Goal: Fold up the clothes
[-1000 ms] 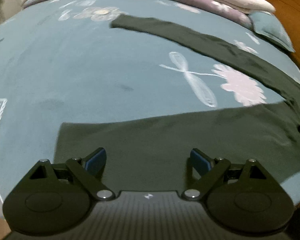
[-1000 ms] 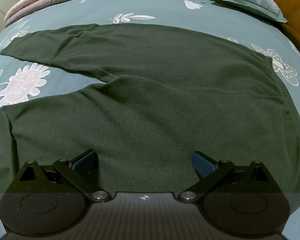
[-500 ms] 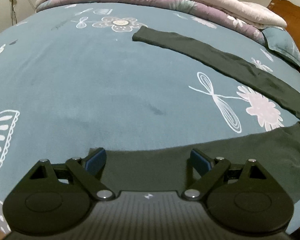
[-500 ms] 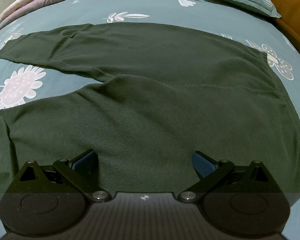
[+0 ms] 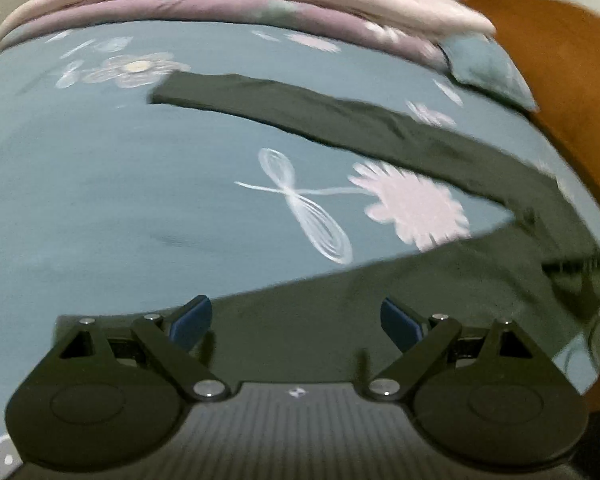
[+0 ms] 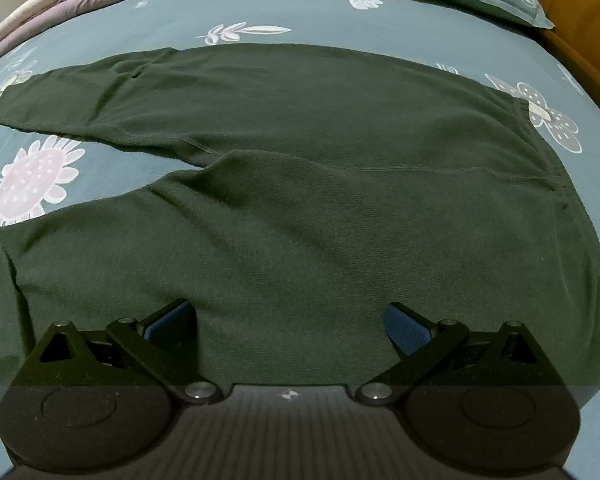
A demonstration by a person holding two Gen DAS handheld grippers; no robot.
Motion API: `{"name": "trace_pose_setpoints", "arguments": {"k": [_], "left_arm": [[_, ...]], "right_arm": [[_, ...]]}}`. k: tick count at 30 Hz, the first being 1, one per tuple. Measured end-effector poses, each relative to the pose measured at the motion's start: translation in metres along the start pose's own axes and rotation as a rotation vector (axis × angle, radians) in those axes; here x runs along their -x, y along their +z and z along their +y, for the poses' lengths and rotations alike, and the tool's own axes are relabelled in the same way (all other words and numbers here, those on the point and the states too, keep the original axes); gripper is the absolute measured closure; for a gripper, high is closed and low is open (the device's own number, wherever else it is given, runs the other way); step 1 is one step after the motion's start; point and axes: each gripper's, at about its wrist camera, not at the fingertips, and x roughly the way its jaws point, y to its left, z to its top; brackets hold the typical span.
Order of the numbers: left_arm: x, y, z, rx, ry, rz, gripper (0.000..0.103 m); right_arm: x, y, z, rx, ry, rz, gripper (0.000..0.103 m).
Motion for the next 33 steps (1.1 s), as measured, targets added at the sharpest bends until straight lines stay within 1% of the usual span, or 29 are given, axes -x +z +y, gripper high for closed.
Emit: {"name": "trace_pose_setpoints", "arguments": {"k": [2, 5, 7, 11, 13, 15, 18, 20, 23, 26, 28, 31, 33], "left_arm": [[-0.004, 0.001, -0.015, -0.046, -0.02, 0.015, 0.012], [-0.008, 0.006, -0.029, -0.094, -0.045, 0.022, 0.012], [-0.011, 0.011, -0.038, -0.13, -0.066, 0.021, 0.012], [-0.015, 0.019, -0.054, -0.195, -0.101, 0.016, 0.012], [-0.015, 0.021, -0.059, -0.219, -0.114, 0.008, 0.012], [-0.015, 0.021, -0.062, -0.232, -0.131, 0.008, 0.012], [-0.016, 0.021, -0.065, -0.249, -0.148, 0.014, 0.012], [-0.016, 0.022, -0.066, -0.26, -0.15, 0.016, 0.012], [-0.014, 0.024, -0.063, -0.266, -0.166, 0.018, 0.012], [-0.016, 0.028, -0.061, -0.269, -0.169, 0.024, 0.012], [-0.018, 0.032, -0.062, -0.273, -0.172, 0.023, 0.012], [-0.021, 0.037, -0.065, -0.282, -0.177, 0.018, 0.012], [-0.021, 0.039, -0.068, -0.289, -0.177, 0.017, 0.012]], "right_arm": [[0.002, 0.003, -0.002, -0.004, -0.002, 0.02, 0.0], [0.016, -0.002, -0.002, 0.006, 0.013, -0.009, 0.0], [0.021, -0.011, -0.001, 0.019, 0.024, 0.001, 0.0], [0.029, -0.034, -0.007, 0.007, 0.009, 0.009, 0.0], [0.035, -0.041, -0.012, -0.018, -0.016, 0.009, 0.0], [0.045, -0.043, -0.012, -0.039, -0.025, -0.026, 0.0], [0.052, -0.038, -0.005, -0.069, 0.011, -0.071, 0.0], [0.047, -0.038, 0.006, -0.047, 0.018, -0.057, 0.0], [0.039, -0.048, 0.019, -0.012, 0.005, 0.002, 0.0], [0.046, -0.051, 0.022, -0.019, 0.005, 0.014, 0.0], [0.054, -0.045, 0.026, -0.02, 0.009, -0.027, 0.0], [0.06, -0.025, 0.033, -0.022, 0.084, -0.12, 0.0], [0.055, -0.01, 0.042, 0.01, 0.133, -0.167, 0.0]]}}
